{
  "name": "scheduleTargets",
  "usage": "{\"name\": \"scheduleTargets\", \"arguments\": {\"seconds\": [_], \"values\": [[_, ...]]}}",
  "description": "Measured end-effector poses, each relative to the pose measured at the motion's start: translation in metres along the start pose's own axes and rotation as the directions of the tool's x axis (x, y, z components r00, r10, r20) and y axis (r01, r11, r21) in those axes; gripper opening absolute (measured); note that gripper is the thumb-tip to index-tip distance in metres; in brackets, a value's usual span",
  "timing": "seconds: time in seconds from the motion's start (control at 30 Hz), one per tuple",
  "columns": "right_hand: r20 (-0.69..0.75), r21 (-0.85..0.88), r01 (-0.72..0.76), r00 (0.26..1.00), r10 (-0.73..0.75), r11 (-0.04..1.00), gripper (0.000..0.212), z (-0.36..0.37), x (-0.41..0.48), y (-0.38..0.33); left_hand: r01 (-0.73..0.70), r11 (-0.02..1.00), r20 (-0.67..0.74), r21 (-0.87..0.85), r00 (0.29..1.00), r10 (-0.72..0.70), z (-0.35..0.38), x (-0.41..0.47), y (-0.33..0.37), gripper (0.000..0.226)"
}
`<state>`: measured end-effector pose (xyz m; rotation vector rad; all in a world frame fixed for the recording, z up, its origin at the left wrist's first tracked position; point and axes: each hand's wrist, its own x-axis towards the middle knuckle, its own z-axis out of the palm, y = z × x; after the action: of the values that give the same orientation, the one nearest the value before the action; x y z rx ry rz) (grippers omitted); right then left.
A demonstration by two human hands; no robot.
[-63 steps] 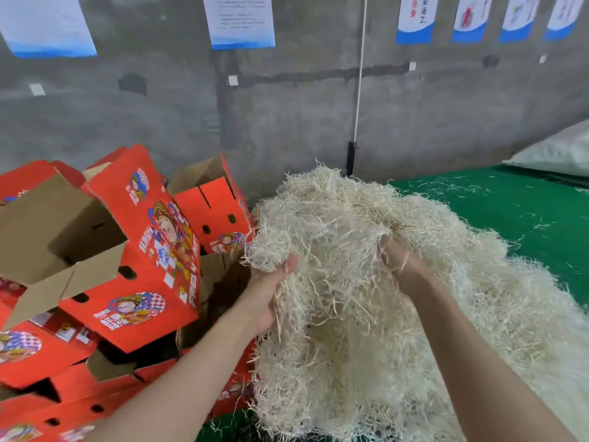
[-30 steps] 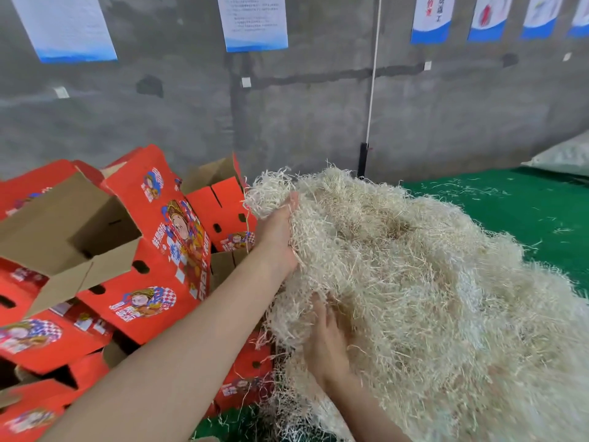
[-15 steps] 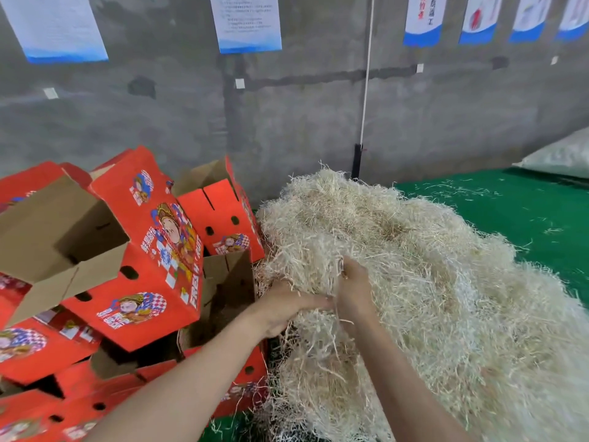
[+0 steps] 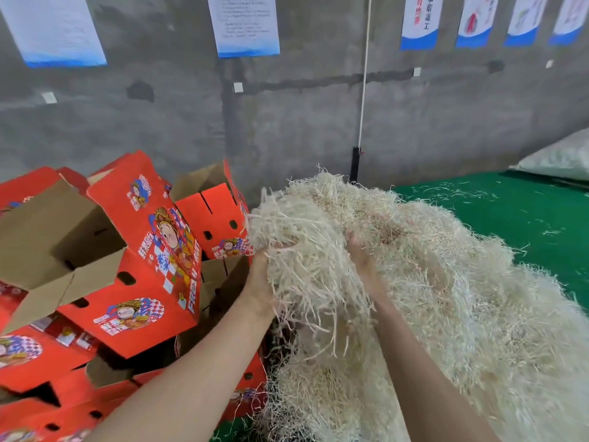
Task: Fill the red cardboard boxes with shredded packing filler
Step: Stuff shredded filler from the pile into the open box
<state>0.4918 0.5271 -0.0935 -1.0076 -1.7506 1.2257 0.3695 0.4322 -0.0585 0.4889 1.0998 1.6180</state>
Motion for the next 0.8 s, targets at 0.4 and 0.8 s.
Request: {"name": "scheduleTargets", "arguments": {"seconds": [0.4,0.8], "values": [[0.037,-0.522,-0.027,0.998,0.055,0.852,0.032,-0.027,0.001,0.069,-0.025,0.995,-0.136,0.096,0.99,0.038,-0.03,0.018,0.013,0.062],[-0.106,-0.588,0.109,0.972,-0.209,0.802,0.059,-0.032,0.017,0.049,-0.189,-0.697,0.273,0.692,0.962,0.01,0.013,0.047,-0.017,0.084]]}}
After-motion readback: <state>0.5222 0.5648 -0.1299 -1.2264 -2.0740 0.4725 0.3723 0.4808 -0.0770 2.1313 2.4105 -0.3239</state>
